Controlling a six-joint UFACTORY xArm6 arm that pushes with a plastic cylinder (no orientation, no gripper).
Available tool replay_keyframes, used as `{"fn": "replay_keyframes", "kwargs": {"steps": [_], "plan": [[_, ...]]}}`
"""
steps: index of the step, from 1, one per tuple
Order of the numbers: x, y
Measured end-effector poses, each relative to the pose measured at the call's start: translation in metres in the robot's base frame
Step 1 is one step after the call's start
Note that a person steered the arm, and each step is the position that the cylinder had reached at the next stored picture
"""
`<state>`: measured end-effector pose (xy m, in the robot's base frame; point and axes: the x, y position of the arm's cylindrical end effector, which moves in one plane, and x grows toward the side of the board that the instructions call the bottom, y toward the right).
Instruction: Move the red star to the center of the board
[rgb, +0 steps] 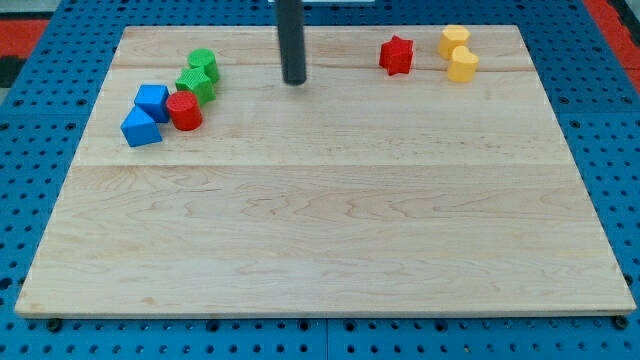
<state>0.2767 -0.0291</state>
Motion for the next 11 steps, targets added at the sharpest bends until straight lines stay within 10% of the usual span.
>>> {"fn": "replay_keyframes", "kwargs": {"steps": [1,3,9,11], "plan": [[-0.035,-0.009],[-0.084,0.158],[0.143,0.130],[0.145,0.011]]}}
